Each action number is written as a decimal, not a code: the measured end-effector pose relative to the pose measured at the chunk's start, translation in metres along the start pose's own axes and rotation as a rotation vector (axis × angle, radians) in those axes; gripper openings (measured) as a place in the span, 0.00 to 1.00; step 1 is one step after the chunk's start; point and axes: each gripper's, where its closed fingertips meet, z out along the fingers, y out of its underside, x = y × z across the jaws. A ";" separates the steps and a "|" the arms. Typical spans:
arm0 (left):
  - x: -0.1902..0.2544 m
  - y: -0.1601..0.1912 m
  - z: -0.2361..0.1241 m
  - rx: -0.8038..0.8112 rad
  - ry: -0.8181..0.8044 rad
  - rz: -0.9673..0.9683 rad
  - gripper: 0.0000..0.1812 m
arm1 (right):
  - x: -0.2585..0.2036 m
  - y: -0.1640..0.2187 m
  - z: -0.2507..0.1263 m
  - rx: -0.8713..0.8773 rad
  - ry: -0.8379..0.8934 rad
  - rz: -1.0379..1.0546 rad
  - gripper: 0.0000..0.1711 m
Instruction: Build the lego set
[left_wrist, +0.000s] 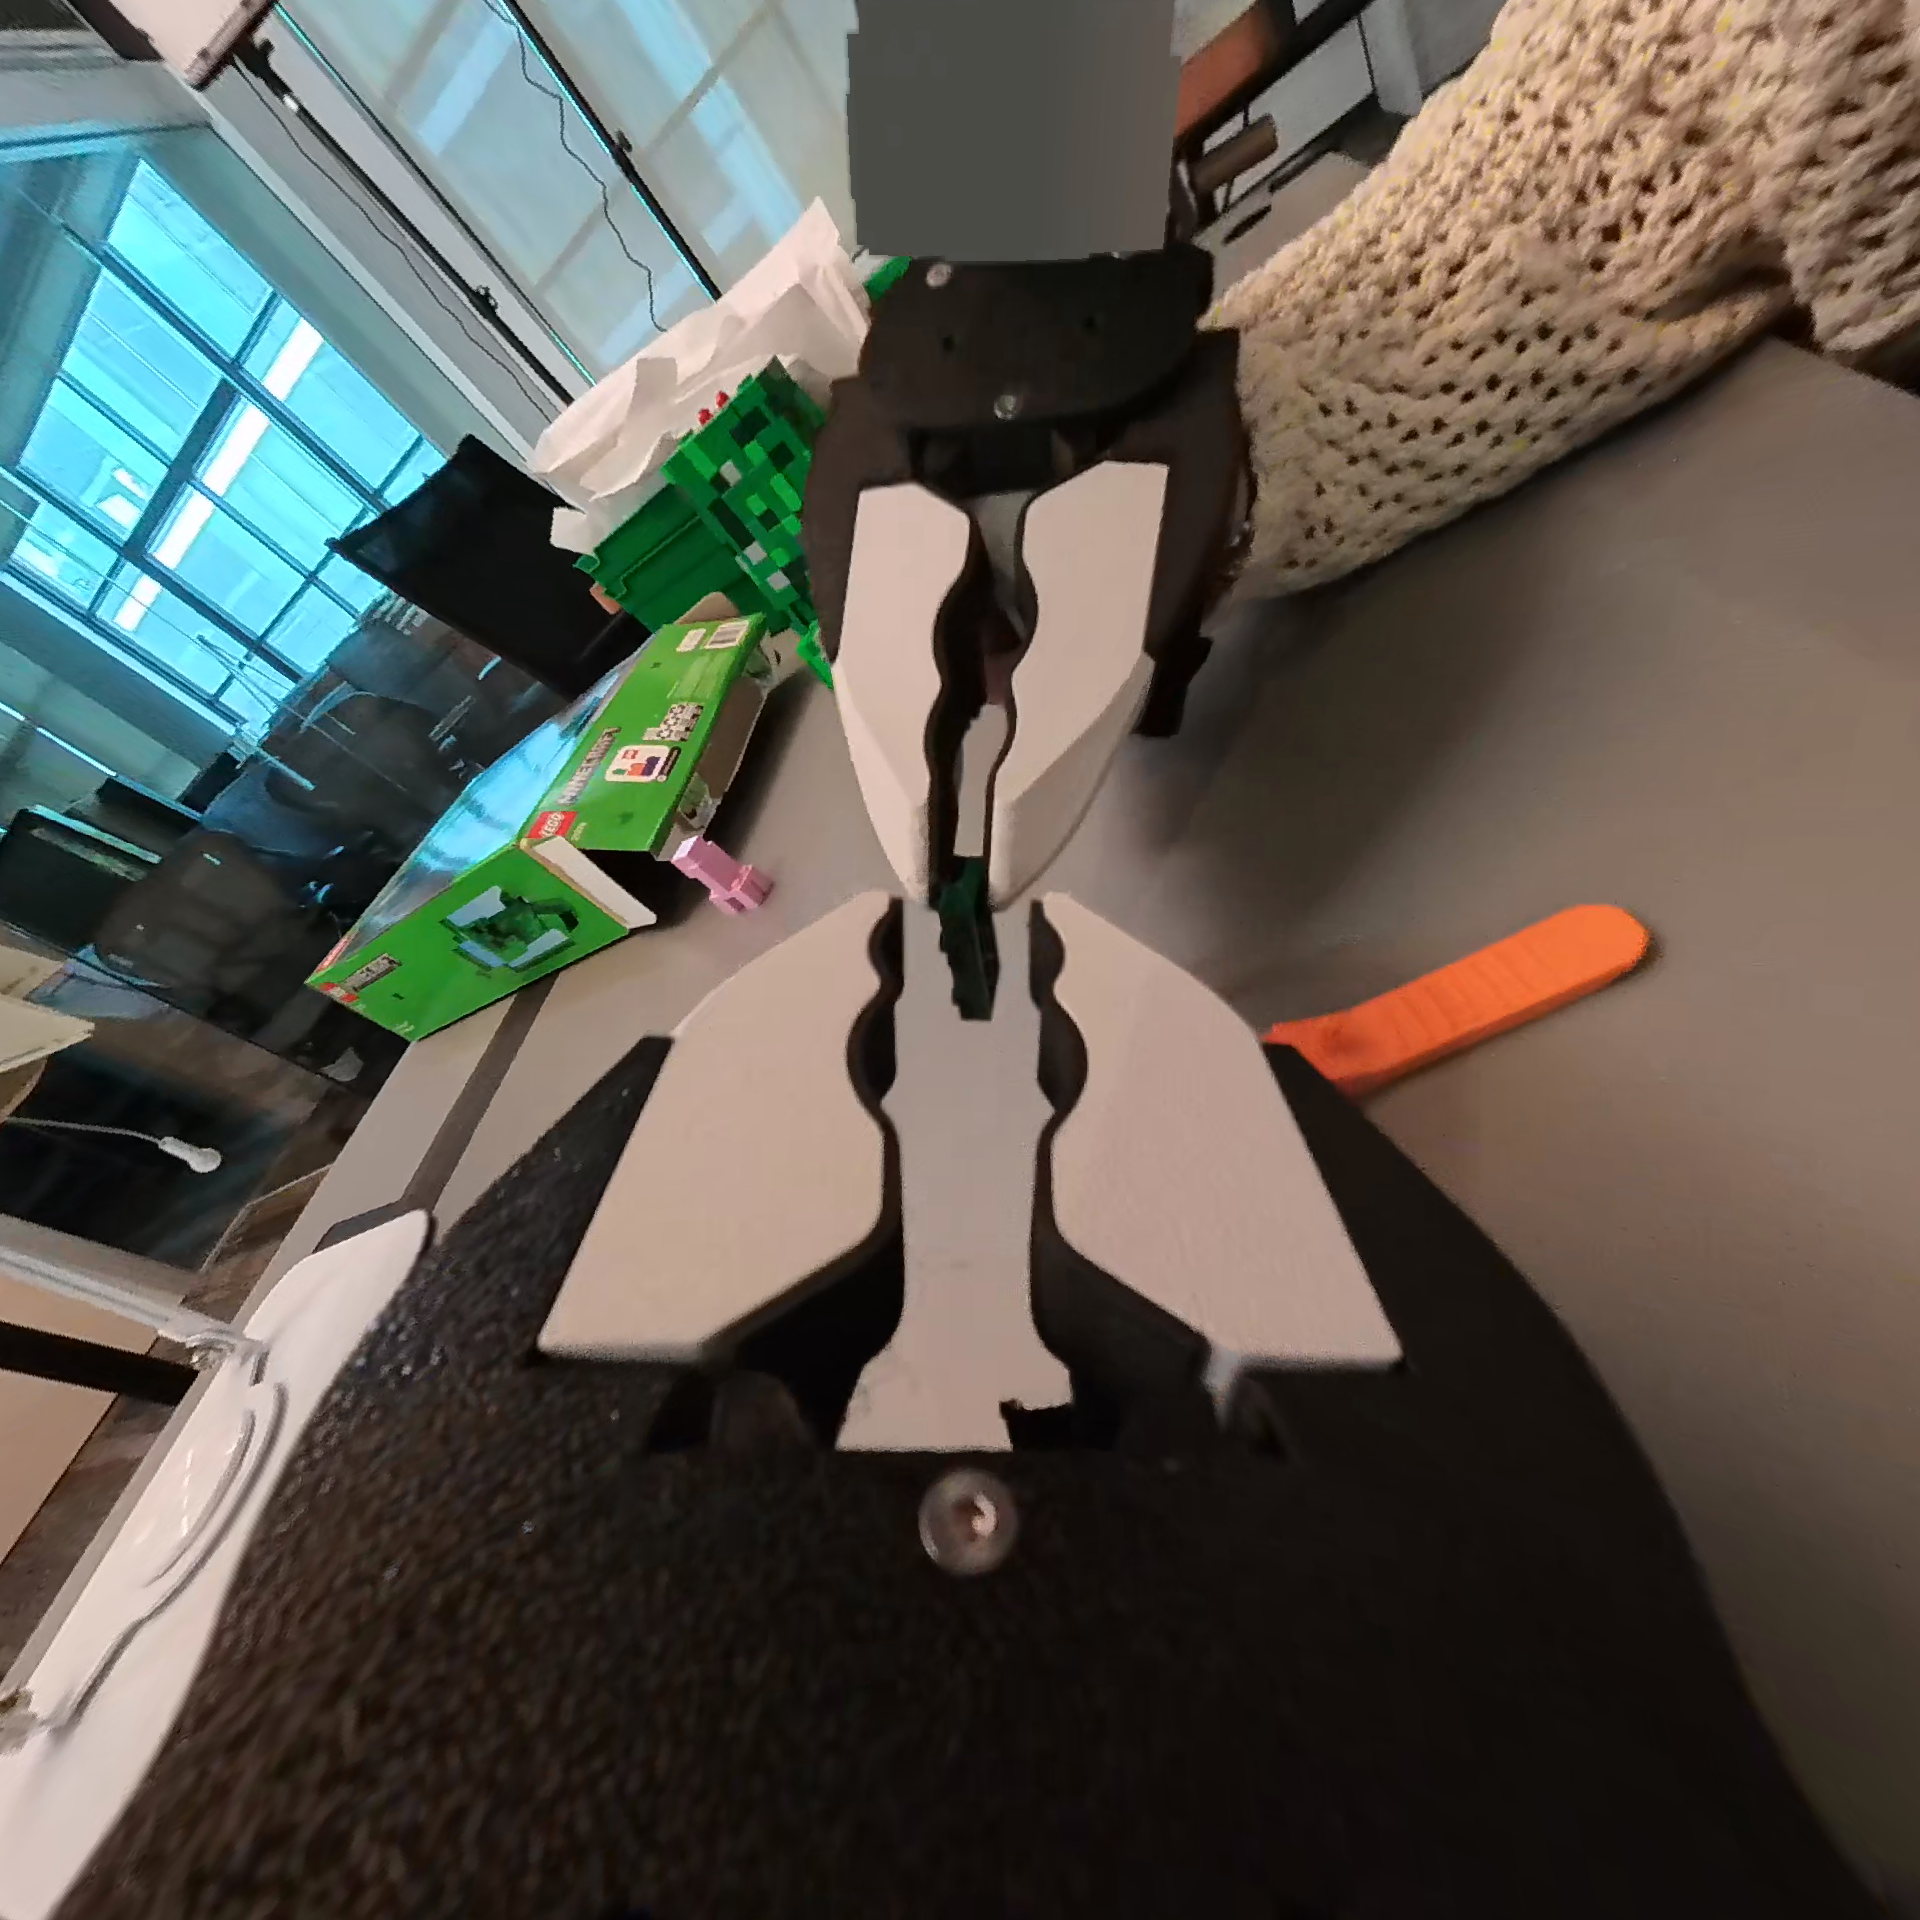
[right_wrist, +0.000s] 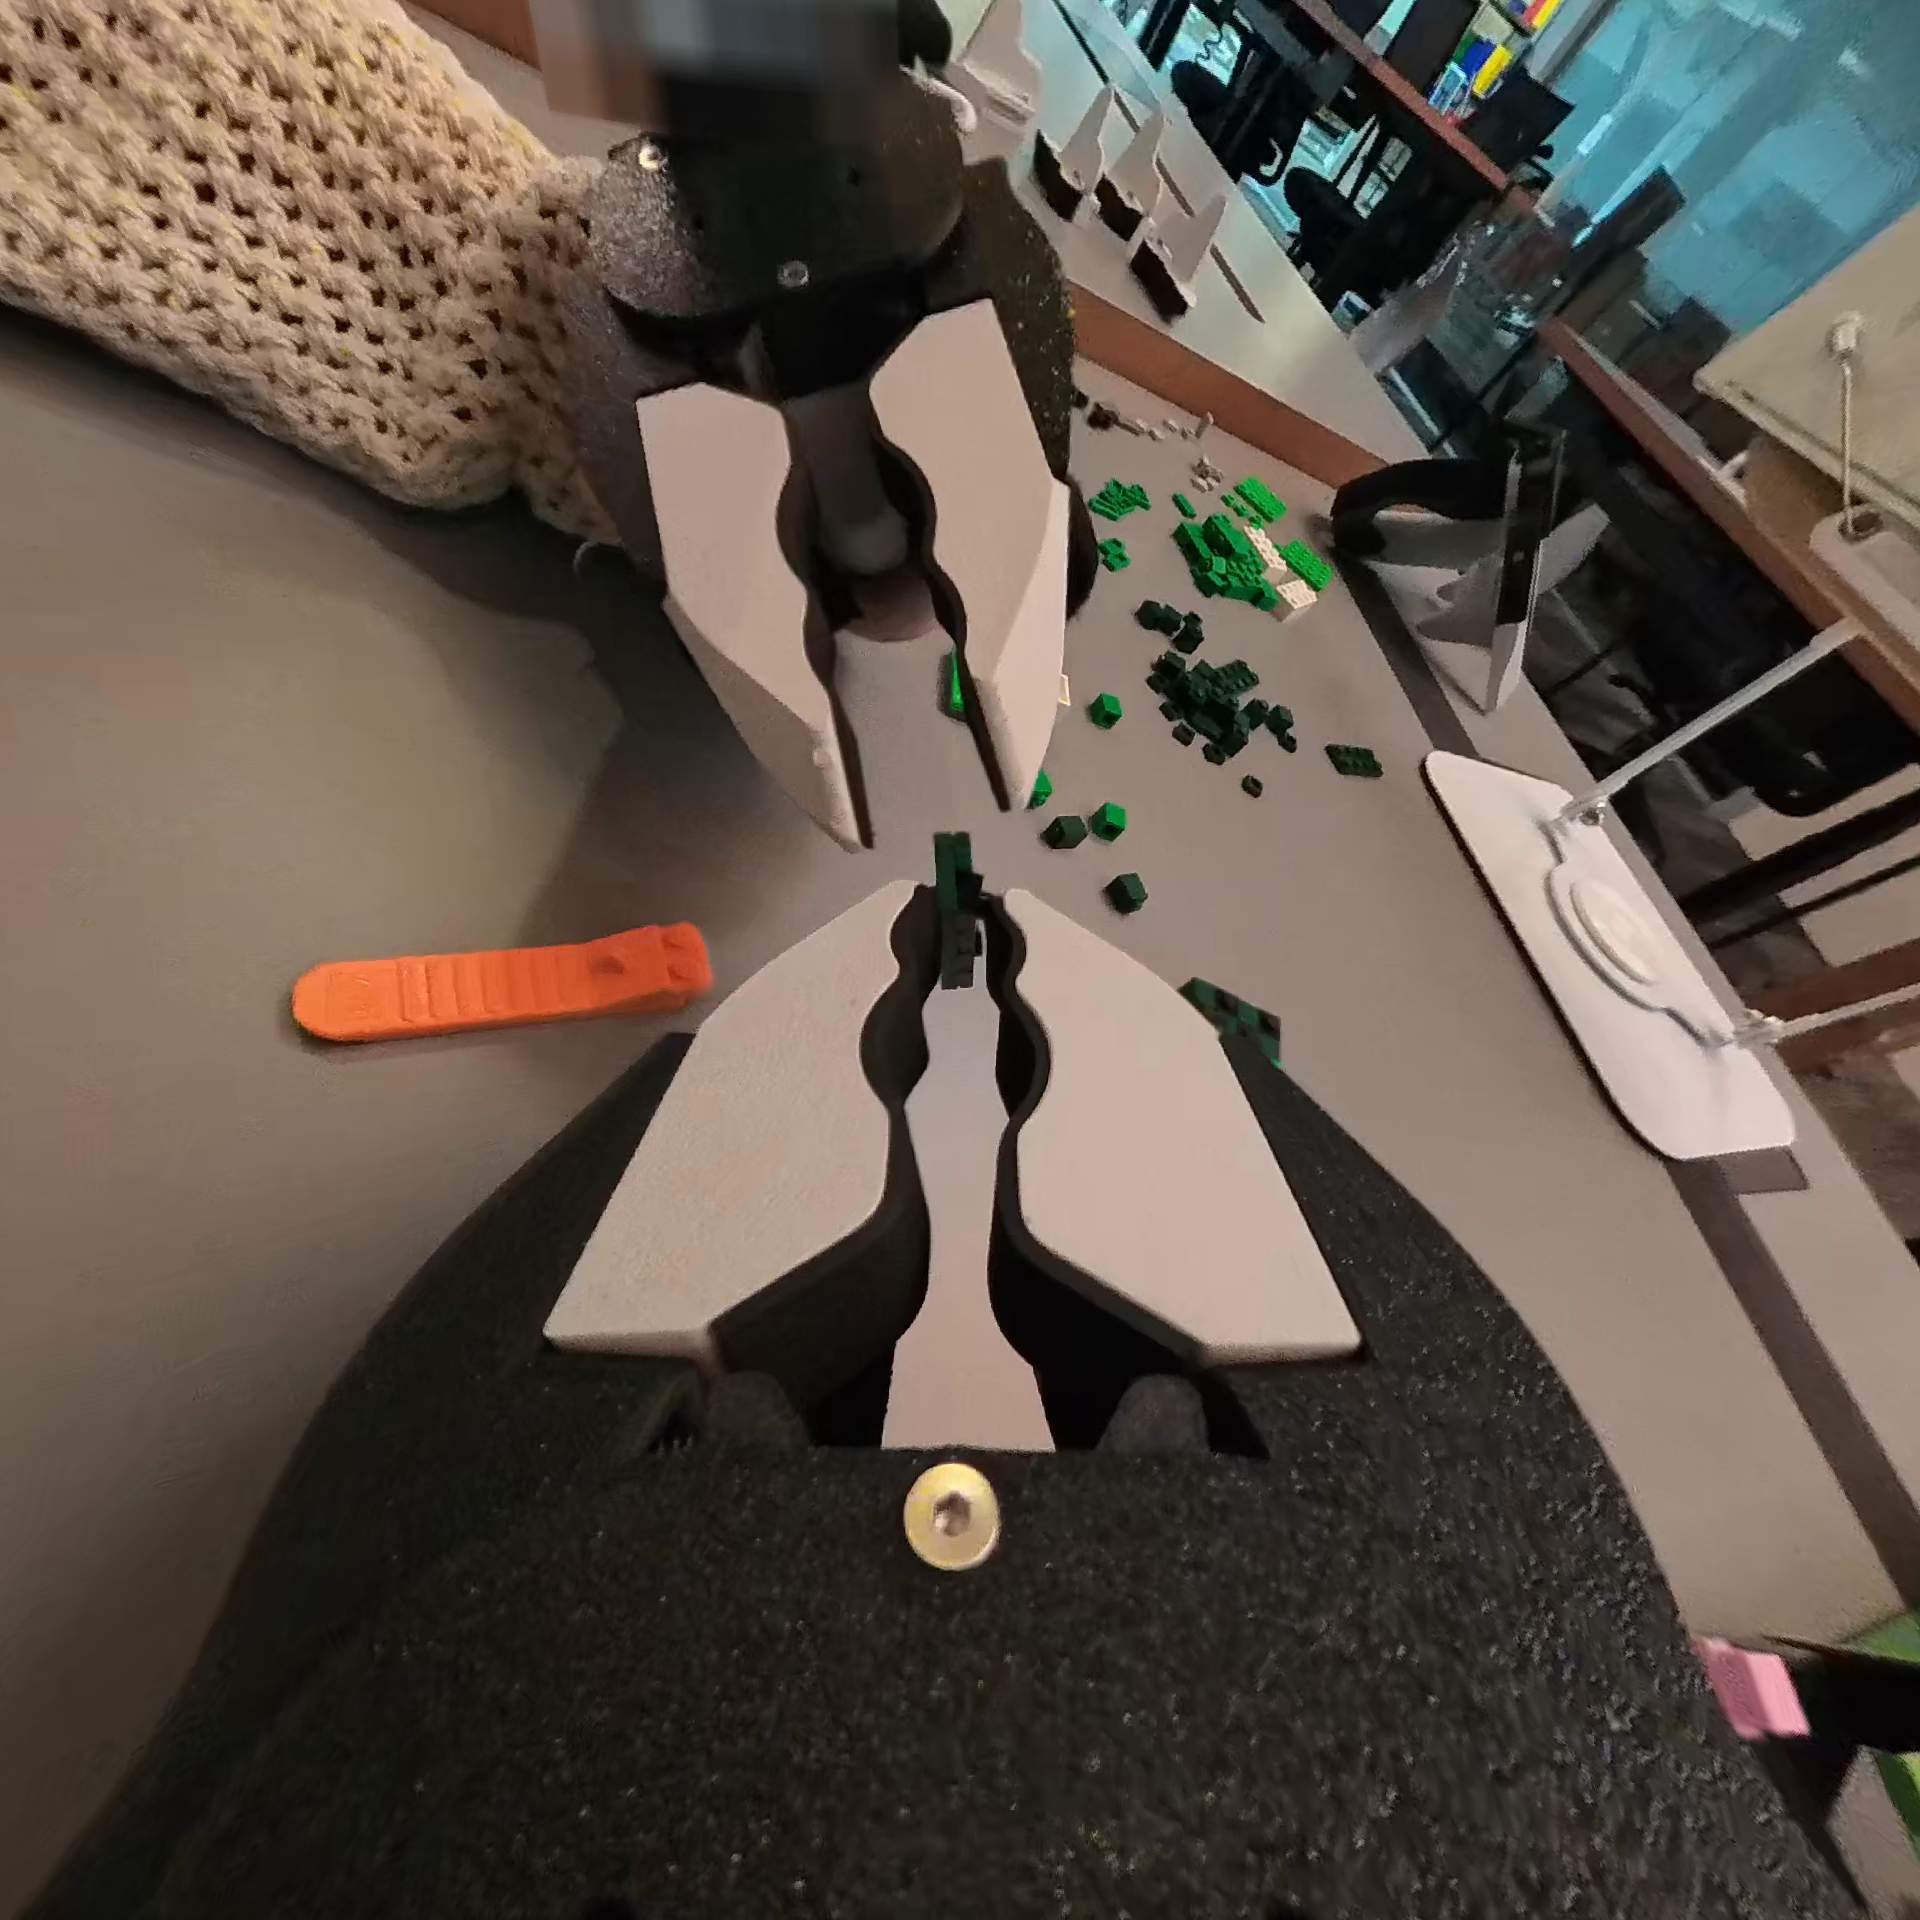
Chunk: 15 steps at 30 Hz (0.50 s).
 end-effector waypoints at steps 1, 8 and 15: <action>0.000 0.002 0.000 -0.013 -0.001 0.006 0.11 | 0.000 -0.001 0.000 0.010 -0.007 0.014 0.05; 0.002 0.006 0.003 -0.053 -0.009 0.047 0.04 | -0.006 -0.002 0.002 0.023 -0.033 0.022 0.05; 0.009 0.006 0.005 -0.073 0.071 -0.063 0.03 | -0.011 0.000 0.000 -0.004 -0.051 -0.072 0.05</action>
